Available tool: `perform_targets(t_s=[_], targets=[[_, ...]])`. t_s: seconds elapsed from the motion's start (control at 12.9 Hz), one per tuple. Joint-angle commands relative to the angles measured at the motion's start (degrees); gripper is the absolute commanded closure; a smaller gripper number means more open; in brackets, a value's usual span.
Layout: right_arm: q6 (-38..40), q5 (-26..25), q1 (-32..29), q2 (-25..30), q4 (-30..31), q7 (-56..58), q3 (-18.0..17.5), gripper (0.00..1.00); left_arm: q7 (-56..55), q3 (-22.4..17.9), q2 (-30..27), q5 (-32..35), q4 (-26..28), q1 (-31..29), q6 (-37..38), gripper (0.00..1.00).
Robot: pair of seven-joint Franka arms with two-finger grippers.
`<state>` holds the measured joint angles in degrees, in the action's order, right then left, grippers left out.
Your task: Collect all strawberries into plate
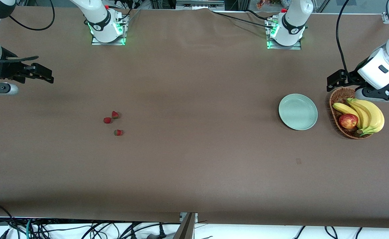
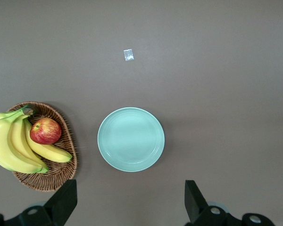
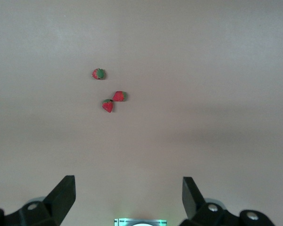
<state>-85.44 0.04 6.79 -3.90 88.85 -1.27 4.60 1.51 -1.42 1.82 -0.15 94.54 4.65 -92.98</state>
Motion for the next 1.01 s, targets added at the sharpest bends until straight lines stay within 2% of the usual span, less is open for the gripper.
perform_targets(t_s=[0.0,0.62,0.77,0.93], targets=[[0.36,0.04,-0.81,0.82,-0.35,1.18,-0.47,0.0,1.13,-0.43,0.38,-0.12,-1.38,0.36,0.7,0.0],[0.45,0.22,-0.55,-0.05,1.67,1.18,-0.82,0.0,1.13,-0.43,0.38,-0.12,-1.38,0.36,0.7,0.0],[-2.43,1.09,-0.37,-0.14,5.52,1.09,-1.0,0.0,1.13,-0.43,0.38,-0.12,-1.38,0.36,0.7,0.0],[-10.76,1.36,-0.2,-0.05,13.24,0.65,-1.26,0.0,1.13,-0.34,0.38,-0.12,-1.38,0.36,0.7,0.0]])
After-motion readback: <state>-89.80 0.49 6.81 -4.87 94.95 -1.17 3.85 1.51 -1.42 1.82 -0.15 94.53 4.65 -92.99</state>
